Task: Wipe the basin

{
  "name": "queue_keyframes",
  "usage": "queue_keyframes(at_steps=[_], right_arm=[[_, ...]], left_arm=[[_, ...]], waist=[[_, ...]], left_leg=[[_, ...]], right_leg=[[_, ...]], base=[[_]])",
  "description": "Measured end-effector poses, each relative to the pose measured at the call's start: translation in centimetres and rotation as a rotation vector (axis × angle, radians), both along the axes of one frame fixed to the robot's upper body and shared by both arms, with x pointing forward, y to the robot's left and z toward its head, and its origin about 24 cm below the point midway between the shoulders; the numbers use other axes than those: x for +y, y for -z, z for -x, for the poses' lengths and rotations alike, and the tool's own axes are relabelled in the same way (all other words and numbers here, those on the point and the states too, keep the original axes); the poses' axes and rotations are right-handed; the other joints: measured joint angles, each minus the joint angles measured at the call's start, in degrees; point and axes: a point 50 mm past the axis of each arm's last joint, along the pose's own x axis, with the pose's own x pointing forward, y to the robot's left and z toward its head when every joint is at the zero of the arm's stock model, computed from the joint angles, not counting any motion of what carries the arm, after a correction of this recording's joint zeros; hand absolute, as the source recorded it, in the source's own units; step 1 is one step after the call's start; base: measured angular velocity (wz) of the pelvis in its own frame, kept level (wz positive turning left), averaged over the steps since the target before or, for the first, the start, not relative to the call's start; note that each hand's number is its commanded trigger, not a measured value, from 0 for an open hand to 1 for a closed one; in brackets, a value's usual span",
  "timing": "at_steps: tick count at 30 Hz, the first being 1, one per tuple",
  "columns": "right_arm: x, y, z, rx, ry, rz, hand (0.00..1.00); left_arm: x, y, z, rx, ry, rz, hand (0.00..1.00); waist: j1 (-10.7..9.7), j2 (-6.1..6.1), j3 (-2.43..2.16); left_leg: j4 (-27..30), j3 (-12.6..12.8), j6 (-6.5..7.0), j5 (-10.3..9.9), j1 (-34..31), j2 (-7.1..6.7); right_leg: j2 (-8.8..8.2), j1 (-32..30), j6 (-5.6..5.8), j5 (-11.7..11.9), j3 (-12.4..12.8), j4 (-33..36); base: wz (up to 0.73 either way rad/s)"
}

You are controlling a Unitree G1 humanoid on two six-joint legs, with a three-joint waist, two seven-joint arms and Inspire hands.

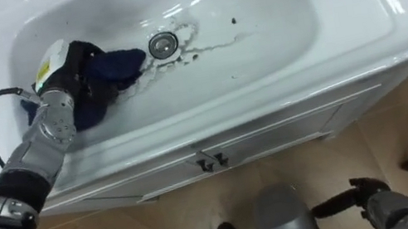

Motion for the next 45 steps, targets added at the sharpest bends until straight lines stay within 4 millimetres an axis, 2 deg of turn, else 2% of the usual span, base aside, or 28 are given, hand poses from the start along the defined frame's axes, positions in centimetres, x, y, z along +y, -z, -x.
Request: queue_keyframes(at_steps=[12, 18, 24, 27, 32, 36, 39, 45], right_arm=[[-1.0, -0.3, 0.3, 0.001, 0.014, 0.050, 0.00], [-1.0, -0.3, 0.3, -0.011, 0.049, 0.046, 0.00], [-0.9, -0.3, 0.2, -0.002, 0.033, 0.062, 0.00], [-0.9, -0.3, 0.2, 0.004, 0.014, 0.074, 0.00], [-0.6, -0.3, -0.1, -0.002, 0.010, 0.067, 0.00], [-0.6, -0.3, -0.1, -0.002, 0.012, 0.066, 0.00], [-0.4, -0.3, -0.5, -0.010, 0.013, 0.067, 0.00], [-0.4, -0.3, -0.7, -0.027, 0.016, 0.066, 0.00]], left_arm=[[0.3, 0.5, 0.1, 0.013, -0.017, 0.006, 1.00], [0.7, 1.1, 0.4, 0.044, -0.057, 0.050, 1.00], [0.5, 1.3, 0.0, 0.077, -0.120, 0.182, 1.00], [-0.5, 1.5, 0.0, 0.091, -0.124, 0.255, 1.00], [-2.8, 1.1, -0.6, 0.097, -0.114, 0.408, 1.00], [-4.5, 0.9, -0.9, 0.100, -0.079, 0.442, 1.00], [-6.5, 0.5, -1.2, 0.097, -0.037, 0.508, 1.00], [-8.1, 0.1, -1.3, 0.101, -0.010, 0.578, 1.00]], waist=[[-0.38, -0.08, 0.11], [-0.16, -0.02, 0.07], [0.11, -0.13, 0.11], [0.22, -0.34, 0.17], [-1.06, -0.79, 0.22], [-2.06, -0.85, 0.24], [-2.67, -0.85, 0.25], [-2.89, -0.86, 0.27]], left_leg=[[0.04, 0.27, -0.39, 0.23, -0.02, -0.11], [0.11, 1.48, -0.39, 0.23, 0.41, -0.02], [0.85, 2.36, -0.38, 0.22, -0.17, -0.05], [1.06, 3.22, -0.38, 0.22, -0.20, 0.10], [1.20, 3.36, -0.22, 0.32, -1.16, -0.10], [1.51, 3.72, -0.22, 0.31, -1.51, -0.02], [1.99, 4.50, -0.22, 0.31, -2.15, 0.07], [1.97, 4.70, -0.22, 0.31, -2.38, 0.11]], right_leg=[[-0.69, -0.82, -0.48, -0.76, -0.03, 1.68], [-0.63, -1.01, -0.48, -0.76, 0.85, 2.08], [-0.70, -1.66, -0.38, -0.93, 0.93, 2.83], [-0.86, -1.98, -0.31, -0.97, 1.37, 2.95], [-0.95, -2.66, -0.08, -1.24, 1.40, 3.91], [-0.91, -3.02, -0.10, -1.35, 1.35, 3.97], [-0.92, -3.40, -0.11, -1.34, 1.07, 3.93], [-1.16, -3.55, -0.15, -1.41, 0.68, 3.91]], base=[[0.00], [-0.08], [-0.01], [0.00], [0.08], [-0.01], [0.00], [0.03]])
